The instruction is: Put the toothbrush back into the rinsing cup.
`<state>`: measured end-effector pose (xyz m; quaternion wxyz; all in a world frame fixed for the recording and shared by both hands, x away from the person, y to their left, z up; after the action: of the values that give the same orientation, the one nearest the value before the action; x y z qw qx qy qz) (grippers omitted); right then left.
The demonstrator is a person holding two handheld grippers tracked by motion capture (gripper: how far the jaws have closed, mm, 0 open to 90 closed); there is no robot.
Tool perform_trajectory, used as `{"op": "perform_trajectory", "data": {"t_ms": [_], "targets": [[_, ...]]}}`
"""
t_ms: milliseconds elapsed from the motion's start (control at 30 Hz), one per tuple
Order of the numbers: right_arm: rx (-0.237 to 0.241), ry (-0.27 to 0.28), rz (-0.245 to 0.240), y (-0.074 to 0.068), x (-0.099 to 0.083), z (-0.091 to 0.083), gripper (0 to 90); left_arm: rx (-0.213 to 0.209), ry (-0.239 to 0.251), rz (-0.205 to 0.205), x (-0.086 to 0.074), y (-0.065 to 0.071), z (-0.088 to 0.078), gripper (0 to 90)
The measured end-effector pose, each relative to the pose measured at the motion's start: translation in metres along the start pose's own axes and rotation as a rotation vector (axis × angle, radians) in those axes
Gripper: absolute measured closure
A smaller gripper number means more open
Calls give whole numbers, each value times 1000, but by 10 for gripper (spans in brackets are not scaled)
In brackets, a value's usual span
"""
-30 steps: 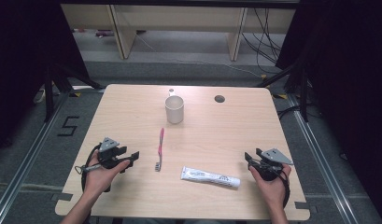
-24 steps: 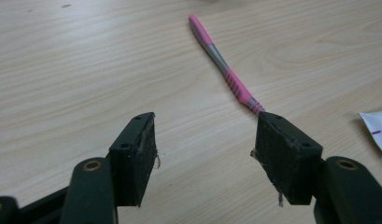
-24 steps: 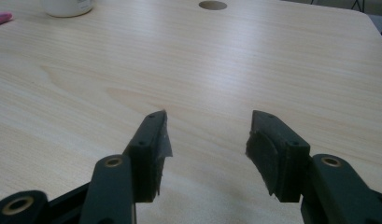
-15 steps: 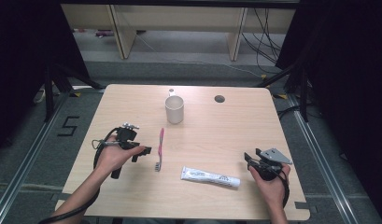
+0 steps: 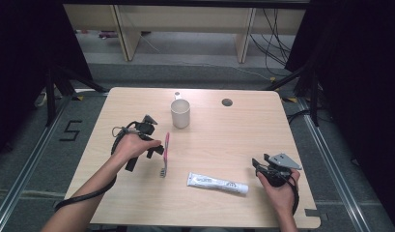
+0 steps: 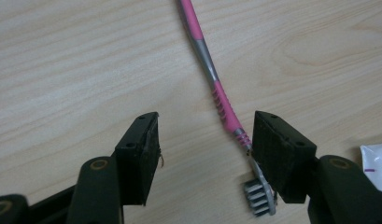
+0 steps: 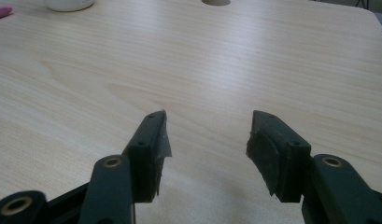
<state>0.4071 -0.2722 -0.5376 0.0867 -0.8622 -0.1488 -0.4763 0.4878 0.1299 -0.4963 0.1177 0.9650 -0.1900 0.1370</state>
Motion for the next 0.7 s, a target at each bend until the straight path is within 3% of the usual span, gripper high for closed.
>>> {"op": "perform_trajectory", "data": {"t_ms": [33, 133, 167, 367, 400, 467, 533, 600, 700], "targets": [[-7, 14, -40, 3, 1, 1, 470, 7, -19, 10, 2, 0, 1, 418], [-6, 13, -39, 3, 1, 1, 470, 21, -50, -53, 7, 6, 6, 434], [-6, 13, -39, 3, 1, 1, 469, 26, -69, -36, 8, 6, 8, 443], [-5, 14, -38, 4, 1, 1, 468, 28, -112, -53, 14, 7, 19, 488], [1, 7, -10, 1, 1, 0, 468, 30, -104, -66, 15, 8, 21, 494], [-5, 18, -38, 4, 2, 1, 468, 32, -111, -67, 16, 7, 24, 502], [-3, 11, -30, 3, 1, 1, 468, 35, -117, -64, 17, 7, 25, 514], [6, -6, 10, 0, 0, 0, 468, 40, -118, -68, 17, 7, 28, 524], [6, -6, 10, 0, 0, 0, 468, 46, -123, -59, 19, 7, 30, 540]]}}
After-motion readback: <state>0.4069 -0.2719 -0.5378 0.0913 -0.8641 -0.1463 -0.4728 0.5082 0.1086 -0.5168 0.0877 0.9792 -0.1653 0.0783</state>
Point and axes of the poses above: each handheld gripper's, and its own axes: z roughly forward along the jaws, x roughly out of its top, y roughly to its right, the point moved 5 cm from there along z, roughly forward along the jaws, and after that the axes turned 2 degrees about -y, right-handed, at the moved point
